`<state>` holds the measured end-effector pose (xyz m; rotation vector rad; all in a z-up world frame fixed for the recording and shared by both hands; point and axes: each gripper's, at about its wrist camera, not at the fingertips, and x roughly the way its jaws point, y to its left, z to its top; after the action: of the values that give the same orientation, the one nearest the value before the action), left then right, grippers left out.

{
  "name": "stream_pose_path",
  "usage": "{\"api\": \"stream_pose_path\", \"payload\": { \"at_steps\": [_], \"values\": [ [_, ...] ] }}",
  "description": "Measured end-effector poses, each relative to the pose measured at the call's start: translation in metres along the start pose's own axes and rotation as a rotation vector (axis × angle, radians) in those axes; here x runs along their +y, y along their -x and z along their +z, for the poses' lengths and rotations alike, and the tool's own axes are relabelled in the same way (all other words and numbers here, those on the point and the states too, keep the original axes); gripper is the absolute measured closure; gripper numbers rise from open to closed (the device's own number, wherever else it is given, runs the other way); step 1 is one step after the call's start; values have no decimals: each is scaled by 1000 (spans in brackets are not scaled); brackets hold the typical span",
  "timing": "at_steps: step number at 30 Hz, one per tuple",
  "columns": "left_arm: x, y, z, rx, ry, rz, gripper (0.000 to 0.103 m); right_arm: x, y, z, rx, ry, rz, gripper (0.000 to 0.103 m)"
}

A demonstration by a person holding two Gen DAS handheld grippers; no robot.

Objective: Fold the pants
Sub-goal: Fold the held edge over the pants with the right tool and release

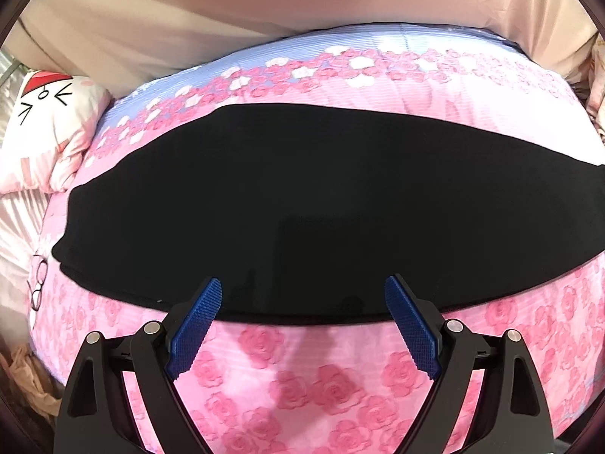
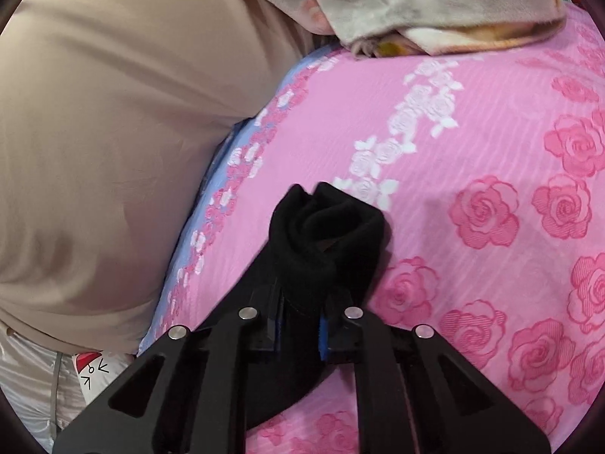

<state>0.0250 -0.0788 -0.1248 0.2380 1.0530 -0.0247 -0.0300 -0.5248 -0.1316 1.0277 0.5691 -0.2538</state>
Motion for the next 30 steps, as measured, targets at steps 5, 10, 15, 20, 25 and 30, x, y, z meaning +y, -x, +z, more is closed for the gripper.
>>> {"api": "stream_pose_path", "payload": {
  "at_steps": [5, 10, 15, 20, 25, 30],
  "values": [
    [35, 0, -5, 2, 52, 4, 17, 97, 1, -9, 76, 188, 100, 91],
    [85, -1, -9, 0, 127, 8, 17, 211, -44, -58, 226, 347, 233, 91],
    [143, 0, -14, -16, 188, 17, 17, 294, -97, -146, 386, 494, 295, 92],
    [201, -4, -26, -24, 225, 44, 17, 337, -147, -249, 551, 660, 259, 92],
    [253, -14, -38, -13, 259, 67, 17, 340, -158, -320, 628, 806, 160, 91],
    [284, -23, -41, -9, 285, 62, 17, 333, -154, -335, 602, 933, 101, 90]
  ]
}}
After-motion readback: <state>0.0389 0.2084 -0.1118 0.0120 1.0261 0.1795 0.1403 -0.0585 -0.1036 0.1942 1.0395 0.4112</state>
